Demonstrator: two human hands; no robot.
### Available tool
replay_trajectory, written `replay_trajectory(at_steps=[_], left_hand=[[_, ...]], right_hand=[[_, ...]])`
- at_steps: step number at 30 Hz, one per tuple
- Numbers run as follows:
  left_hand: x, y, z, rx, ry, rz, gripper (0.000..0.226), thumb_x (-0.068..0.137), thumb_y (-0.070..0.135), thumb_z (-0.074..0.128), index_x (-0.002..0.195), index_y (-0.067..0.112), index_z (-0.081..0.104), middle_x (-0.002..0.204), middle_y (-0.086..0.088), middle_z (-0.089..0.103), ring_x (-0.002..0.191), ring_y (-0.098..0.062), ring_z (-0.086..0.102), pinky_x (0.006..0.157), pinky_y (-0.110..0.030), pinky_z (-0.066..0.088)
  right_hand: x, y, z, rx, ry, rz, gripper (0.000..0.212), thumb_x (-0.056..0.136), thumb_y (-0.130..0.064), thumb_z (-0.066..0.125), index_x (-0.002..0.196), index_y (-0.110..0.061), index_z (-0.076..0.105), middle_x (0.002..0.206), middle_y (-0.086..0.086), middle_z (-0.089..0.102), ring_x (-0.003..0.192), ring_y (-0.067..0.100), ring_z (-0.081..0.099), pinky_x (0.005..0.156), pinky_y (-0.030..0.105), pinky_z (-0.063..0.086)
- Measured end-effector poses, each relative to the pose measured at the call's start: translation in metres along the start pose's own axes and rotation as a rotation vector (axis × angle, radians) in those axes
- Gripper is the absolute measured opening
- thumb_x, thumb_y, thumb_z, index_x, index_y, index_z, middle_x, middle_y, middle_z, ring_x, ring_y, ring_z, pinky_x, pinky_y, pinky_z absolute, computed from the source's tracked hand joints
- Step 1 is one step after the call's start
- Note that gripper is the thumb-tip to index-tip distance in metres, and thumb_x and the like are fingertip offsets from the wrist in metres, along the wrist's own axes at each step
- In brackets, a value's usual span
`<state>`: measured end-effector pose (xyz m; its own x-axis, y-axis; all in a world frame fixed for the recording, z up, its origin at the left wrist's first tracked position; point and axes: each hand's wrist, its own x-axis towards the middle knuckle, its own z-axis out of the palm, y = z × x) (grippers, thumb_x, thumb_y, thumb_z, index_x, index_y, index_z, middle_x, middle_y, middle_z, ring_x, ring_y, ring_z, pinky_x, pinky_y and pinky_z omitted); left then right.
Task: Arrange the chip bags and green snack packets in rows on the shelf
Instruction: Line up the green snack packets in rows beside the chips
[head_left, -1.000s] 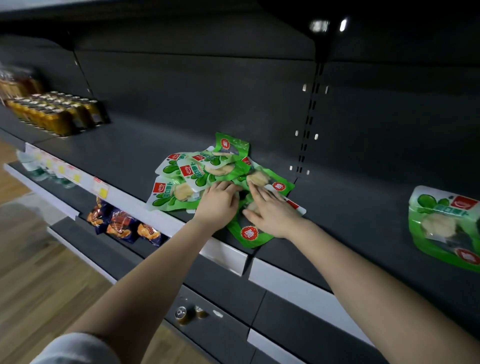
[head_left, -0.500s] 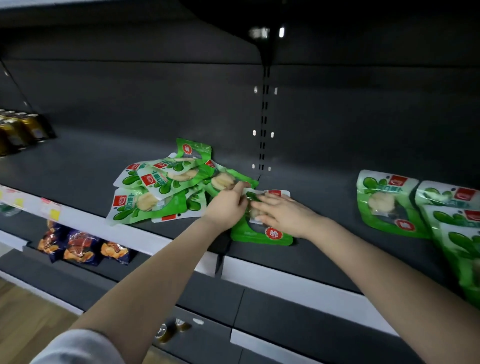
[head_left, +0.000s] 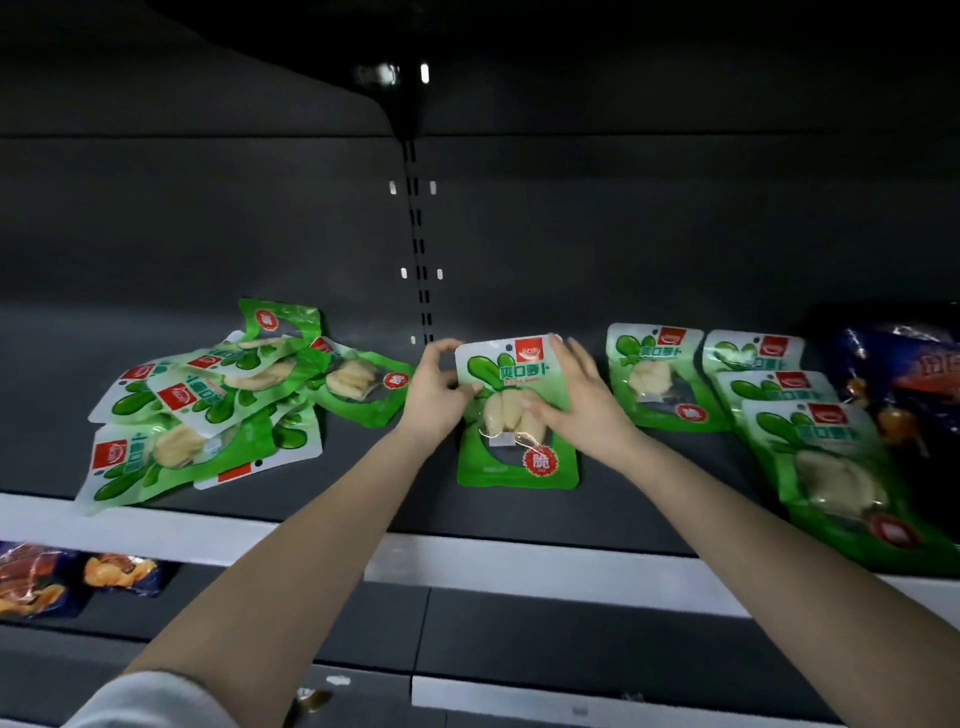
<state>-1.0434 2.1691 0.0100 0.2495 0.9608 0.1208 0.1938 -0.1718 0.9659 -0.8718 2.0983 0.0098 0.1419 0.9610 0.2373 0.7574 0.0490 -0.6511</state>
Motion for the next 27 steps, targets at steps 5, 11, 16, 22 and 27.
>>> replay_trajectory(at_steps=[5,11,16,22,27], left_hand=[[0.004,0.009,0.027,-0.116,-0.064,0.032,0.044,0.085,-0.005,0.061,0.108,0.03,0.044,0.088,0.001,0.069,0.08,-0.01,0.067,0.074,-0.029,0.056],[0.006,0.019,0.068,0.001,-0.153,0.11,0.037,0.089,0.004,0.055,0.116,0.027,0.044,0.099,0.003,0.069,0.094,-0.016,0.063,0.082,-0.024,0.048],[0.007,0.017,0.089,0.482,-0.28,0.167,0.046,0.095,0.015,0.047,0.139,0.009,0.036,0.14,-0.012,0.044,0.131,-0.025,0.04,0.102,-0.022,0.028],[0.0,-0.002,0.103,0.892,-0.351,0.28,0.045,0.098,0.032,0.035,0.142,0.02,0.036,0.151,-0.003,0.031,0.142,-0.024,0.021,0.118,-0.038,0.012],[-0.003,0.0,0.102,0.966,-0.374,0.291,0.048,0.1,0.035,0.028,0.146,0.02,0.029,0.156,-0.001,0.02,0.145,-0.024,0.011,0.118,-0.039,0.006]], right_hand=[[-0.011,0.004,-0.012,0.205,0.131,0.064,0.081,0.087,-0.005,0.064,0.148,-0.036,0.021,0.136,0.0,0.046,0.117,0.01,0.048,0.103,0.026,0.04],[-0.023,0.029,-0.044,0.066,0.258,0.11,0.079,0.087,0.007,0.054,0.147,-0.036,0.027,0.14,0.003,0.038,0.128,0.018,0.04,0.096,0.016,0.032],[-0.03,0.045,-0.074,-0.064,0.272,0.216,0.09,0.079,0.015,0.05,0.149,-0.034,0.022,0.138,0.001,0.038,0.107,0.011,0.046,0.079,0.016,0.037],[-0.032,0.058,-0.072,-0.37,0.207,0.383,0.091,0.078,0.007,0.057,0.15,-0.03,0.017,0.149,0.003,0.024,0.126,0.03,0.032,0.102,0.039,0.036],[-0.032,0.051,-0.057,-0.502,0.214,0.341,0.078,0.085,-0.014,0.062,0.15,-0.019,0.019,0.155,0.011,0.011,0.14,0.033,0.013,0.114,0.045,0.018]])
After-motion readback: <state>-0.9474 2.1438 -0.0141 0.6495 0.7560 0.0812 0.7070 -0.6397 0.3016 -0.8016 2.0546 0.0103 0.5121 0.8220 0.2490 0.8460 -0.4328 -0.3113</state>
